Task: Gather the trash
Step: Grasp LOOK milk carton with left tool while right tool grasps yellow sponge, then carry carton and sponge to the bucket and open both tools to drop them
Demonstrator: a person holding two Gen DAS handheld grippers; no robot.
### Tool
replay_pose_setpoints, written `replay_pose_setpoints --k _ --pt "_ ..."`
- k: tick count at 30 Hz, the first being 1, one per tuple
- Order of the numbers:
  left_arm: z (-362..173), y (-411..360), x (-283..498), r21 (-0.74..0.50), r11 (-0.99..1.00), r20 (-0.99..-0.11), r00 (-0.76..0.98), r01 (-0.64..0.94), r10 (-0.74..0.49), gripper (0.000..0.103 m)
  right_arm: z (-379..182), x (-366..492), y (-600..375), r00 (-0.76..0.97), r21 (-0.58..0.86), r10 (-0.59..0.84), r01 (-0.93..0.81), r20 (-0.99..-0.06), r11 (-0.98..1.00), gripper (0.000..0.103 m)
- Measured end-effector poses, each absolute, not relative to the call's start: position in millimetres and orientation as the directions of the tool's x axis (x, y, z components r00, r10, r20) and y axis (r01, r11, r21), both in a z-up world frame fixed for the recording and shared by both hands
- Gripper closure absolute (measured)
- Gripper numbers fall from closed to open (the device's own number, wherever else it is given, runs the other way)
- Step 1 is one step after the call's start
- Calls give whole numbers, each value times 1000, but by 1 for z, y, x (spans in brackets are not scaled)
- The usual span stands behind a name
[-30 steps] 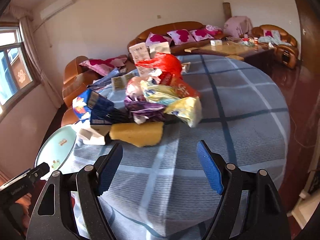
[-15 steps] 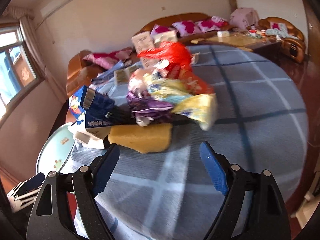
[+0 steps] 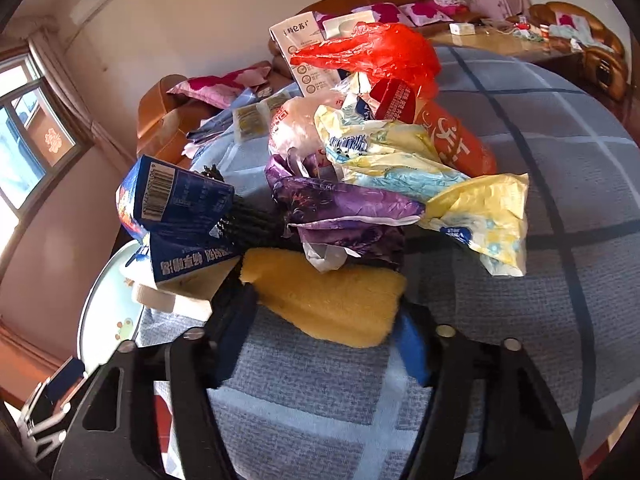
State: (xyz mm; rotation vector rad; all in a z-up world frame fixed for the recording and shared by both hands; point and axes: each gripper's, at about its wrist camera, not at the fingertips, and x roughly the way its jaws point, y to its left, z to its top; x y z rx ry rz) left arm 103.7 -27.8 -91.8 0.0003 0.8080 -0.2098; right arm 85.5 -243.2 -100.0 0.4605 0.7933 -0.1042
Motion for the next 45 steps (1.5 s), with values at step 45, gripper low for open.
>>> replay_pose_setpoints --k 45 --pt "-80 -131 154 24 957 -654 729 288 -203 28 -37 2 -296 852 431 -85 344 -516 834 60"
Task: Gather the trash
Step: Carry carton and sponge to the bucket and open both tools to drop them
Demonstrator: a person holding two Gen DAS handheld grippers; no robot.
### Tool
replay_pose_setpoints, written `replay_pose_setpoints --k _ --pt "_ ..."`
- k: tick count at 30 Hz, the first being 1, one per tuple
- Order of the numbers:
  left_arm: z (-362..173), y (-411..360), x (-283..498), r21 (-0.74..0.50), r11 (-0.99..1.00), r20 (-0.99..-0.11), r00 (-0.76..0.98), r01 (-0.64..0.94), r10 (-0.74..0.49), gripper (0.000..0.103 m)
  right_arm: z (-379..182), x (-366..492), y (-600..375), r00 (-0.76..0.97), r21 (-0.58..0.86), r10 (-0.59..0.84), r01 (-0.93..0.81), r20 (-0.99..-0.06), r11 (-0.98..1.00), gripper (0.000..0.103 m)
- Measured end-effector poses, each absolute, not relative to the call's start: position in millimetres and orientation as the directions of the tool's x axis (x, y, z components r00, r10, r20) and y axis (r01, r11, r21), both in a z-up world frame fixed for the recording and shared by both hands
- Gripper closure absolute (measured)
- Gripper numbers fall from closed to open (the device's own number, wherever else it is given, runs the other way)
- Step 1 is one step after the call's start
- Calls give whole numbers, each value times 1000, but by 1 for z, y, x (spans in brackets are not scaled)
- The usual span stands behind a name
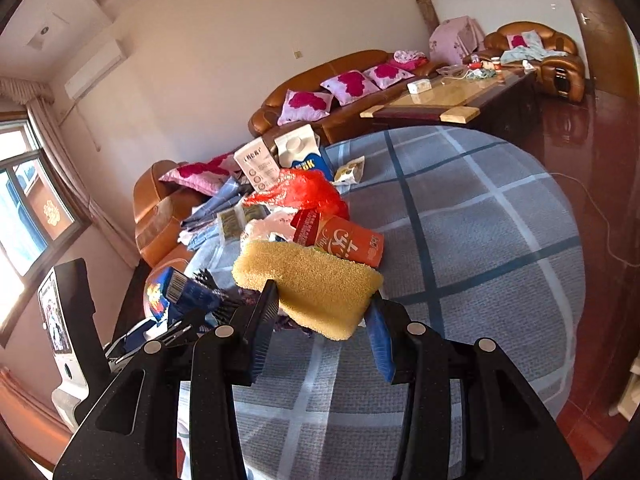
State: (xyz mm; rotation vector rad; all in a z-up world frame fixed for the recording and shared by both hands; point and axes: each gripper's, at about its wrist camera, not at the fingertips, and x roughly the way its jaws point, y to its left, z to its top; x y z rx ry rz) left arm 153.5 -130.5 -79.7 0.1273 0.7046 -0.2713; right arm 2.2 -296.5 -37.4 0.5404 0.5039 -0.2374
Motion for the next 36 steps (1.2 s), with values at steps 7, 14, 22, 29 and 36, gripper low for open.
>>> replay_pose_setpoints --k 7,14,22,29,36 --pt "-65 -118 138 -5 957 -629 743 290 -228 28 -25 -8 -286 870 412 -111 335 -480 847 60" --pt "-56 -107 125 -21 956 -609 754 294 -245 28 -21 -11 -277 870 405 -112 333 -480 852 60" --pt "-47 -91 118 -59 952 -579 767 300 -277 28 -17 -15 -273 872 390 -128 338 -473 856 60" --pt "-41 -79 112 -91 950 -572 765 298 -295 28 -21 -14 -270 868 387 -123 336 -481 858 60" --pt "-33 -79 103 -92 945 -562 767 313 -309 28 -19 -16 -268 870 384 -125 334 -478 861 60"
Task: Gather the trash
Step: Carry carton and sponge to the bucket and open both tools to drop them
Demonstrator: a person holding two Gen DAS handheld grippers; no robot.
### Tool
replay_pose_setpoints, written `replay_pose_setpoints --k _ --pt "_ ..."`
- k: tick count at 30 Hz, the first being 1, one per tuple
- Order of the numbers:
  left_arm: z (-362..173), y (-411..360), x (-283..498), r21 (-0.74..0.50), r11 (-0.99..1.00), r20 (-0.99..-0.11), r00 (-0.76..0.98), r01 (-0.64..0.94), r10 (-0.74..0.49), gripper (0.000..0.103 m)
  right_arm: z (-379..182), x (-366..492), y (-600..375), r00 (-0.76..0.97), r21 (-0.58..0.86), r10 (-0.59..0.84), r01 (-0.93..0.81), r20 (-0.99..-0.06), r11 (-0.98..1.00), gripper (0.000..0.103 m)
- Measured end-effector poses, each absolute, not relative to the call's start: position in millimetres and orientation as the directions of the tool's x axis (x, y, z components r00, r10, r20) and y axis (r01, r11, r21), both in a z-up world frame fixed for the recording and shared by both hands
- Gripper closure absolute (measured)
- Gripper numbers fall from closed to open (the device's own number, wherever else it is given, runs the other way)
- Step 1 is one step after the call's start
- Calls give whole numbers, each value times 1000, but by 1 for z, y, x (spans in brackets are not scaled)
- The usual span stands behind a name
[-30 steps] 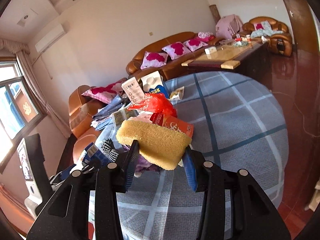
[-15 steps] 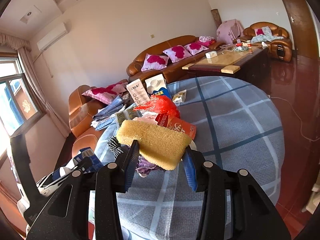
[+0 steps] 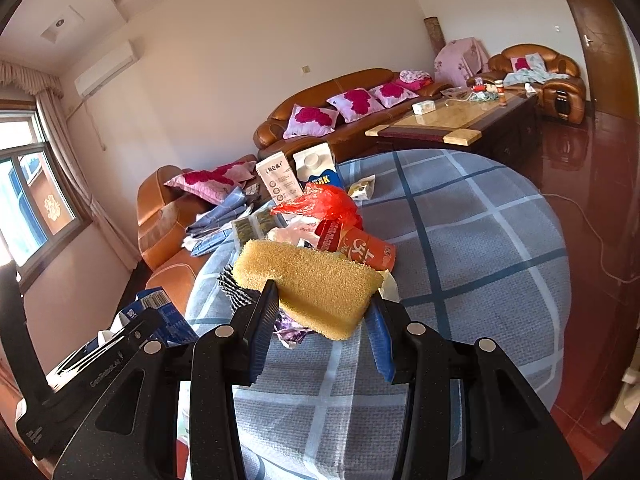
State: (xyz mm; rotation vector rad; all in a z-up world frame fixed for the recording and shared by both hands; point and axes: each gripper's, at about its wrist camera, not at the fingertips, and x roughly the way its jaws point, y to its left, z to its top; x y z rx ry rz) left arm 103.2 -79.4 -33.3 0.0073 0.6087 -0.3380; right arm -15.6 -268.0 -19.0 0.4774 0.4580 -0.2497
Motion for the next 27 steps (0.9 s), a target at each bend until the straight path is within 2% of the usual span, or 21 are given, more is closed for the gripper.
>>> replay_pose_setpoints --k 14,27 --pt "-20 -42 90 -86 965 -539 804 246 -253 28 -9 -5 -231 881 355 -68 258 -468 899 60" --pt "-22 35 91 -86 993 -547 829 86 -119 28 -11 32 -158 873 316 59 112 -484 942 60"
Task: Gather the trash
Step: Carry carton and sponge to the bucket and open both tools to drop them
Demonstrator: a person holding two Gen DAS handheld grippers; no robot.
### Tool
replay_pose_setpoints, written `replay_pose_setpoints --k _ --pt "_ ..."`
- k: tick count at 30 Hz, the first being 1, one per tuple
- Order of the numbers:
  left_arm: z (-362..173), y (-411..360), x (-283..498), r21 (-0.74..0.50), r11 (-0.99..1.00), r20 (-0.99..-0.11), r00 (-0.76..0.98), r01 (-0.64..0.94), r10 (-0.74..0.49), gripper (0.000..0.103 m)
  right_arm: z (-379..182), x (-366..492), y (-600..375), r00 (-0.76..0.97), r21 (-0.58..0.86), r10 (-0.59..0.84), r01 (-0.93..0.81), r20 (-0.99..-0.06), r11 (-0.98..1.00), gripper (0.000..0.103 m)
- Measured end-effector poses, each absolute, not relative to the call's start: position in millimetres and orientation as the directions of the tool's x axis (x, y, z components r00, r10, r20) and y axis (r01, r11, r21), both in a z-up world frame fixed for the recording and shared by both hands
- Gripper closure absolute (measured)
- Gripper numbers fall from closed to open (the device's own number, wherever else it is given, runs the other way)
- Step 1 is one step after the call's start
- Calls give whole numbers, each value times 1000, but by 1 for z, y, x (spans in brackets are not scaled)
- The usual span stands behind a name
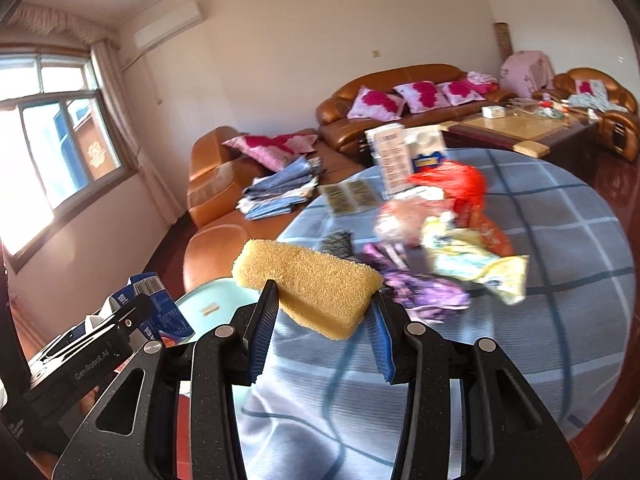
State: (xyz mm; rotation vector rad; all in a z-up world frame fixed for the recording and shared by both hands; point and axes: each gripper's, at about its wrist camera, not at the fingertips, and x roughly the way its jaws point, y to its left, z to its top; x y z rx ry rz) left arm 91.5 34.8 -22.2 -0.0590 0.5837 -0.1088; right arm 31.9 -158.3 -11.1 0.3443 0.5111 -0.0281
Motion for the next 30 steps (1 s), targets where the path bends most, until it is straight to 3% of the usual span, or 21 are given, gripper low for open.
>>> replay_pose_setpoints --k 14,30 --pt "-42 89 111 -78 996 -584 812 -42 -11 28 -24 78 -88 835 270 156 -9 -528 963 60" --pt "-79 123 136 -112 989 -658 753 -99 1 28 -64 123 -50 763 238 200 -62 -615 969 60"
